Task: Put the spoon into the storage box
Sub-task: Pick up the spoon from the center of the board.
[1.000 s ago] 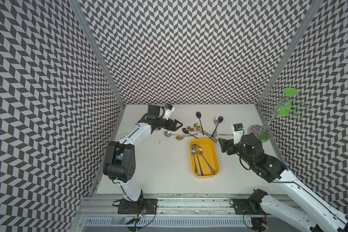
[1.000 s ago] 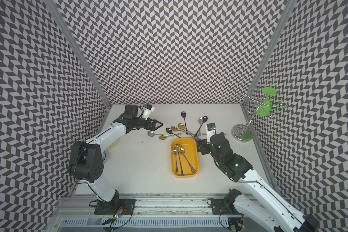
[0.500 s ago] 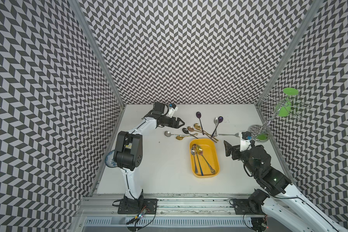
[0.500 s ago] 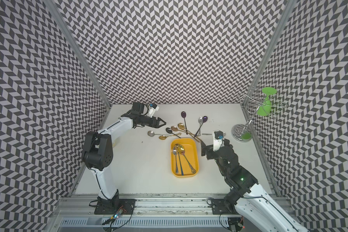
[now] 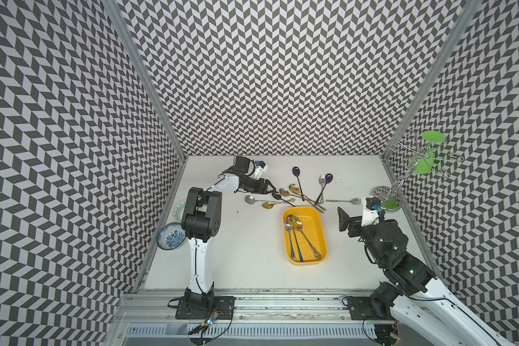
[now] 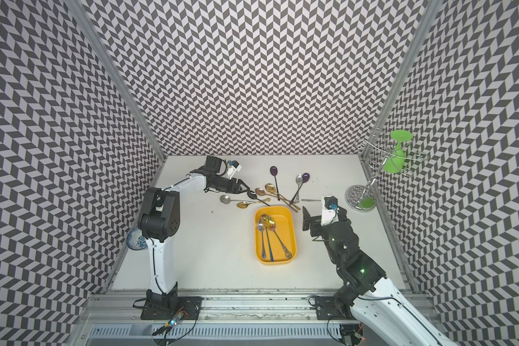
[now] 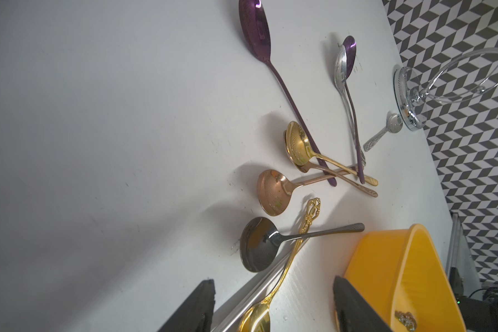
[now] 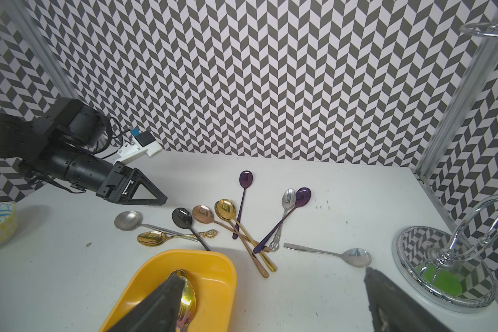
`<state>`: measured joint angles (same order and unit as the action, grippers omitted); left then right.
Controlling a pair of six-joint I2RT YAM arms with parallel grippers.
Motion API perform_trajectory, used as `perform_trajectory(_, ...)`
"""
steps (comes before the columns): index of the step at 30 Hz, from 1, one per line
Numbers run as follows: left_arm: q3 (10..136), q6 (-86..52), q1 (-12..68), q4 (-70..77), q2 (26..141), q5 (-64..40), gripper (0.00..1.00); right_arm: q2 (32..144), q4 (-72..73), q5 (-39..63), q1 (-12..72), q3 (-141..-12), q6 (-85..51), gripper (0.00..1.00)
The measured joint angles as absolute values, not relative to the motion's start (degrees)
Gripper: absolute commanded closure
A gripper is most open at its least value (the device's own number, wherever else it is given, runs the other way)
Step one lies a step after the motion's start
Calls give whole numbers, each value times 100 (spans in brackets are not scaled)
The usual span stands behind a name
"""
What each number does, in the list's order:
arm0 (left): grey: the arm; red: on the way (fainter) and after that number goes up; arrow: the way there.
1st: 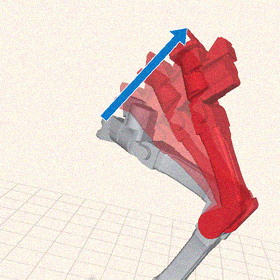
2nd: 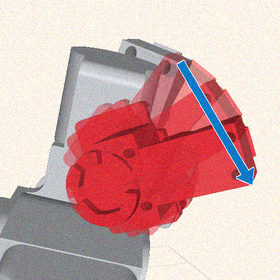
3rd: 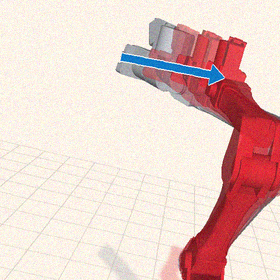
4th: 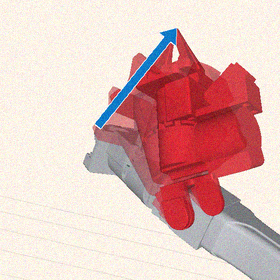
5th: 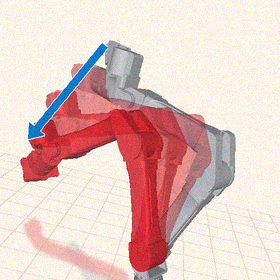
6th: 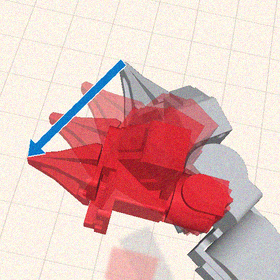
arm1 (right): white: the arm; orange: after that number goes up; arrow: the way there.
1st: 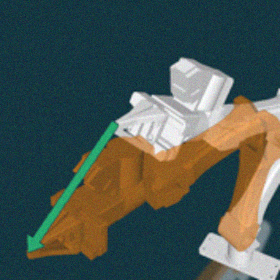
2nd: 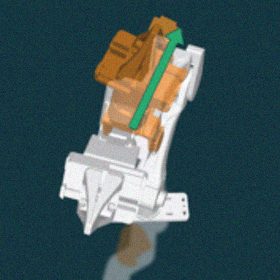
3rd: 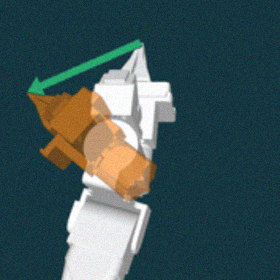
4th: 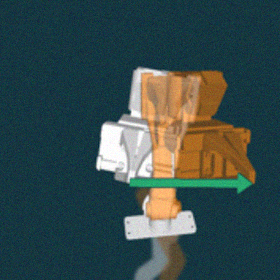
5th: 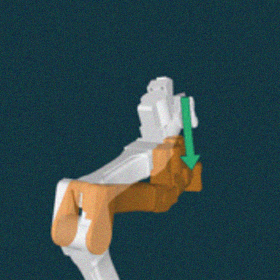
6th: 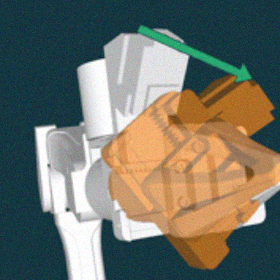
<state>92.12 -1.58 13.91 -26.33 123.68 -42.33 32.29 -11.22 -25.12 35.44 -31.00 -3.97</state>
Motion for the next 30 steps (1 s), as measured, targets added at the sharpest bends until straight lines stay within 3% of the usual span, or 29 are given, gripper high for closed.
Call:
perform_trajectory(5,9373,-246,1400,-2672,12569,-4383,41,3229,-1107,-2552,3544,-3100,-395,0)
perform_trajectory(6,9393,-266,1402,-2674,12604,-4405,47,3229,-1107,-2547,3544,-3100,-392,0)
perform_trajectory(16,9699,-445,1431,-2735,13148,-4565,57,3227,-1107,-2598,3544,-3098,-388,0)
perform_trajectory(24,9852,-580,1448,-2770,13351,-4598,70,3221,-1107,-2624,3544,-3089,-386,0)
perform_trajectory(30,10042,-635,1448,-2821,13456,-4571,88,3216,-1107,-2630,3544,-3089,-386,0)
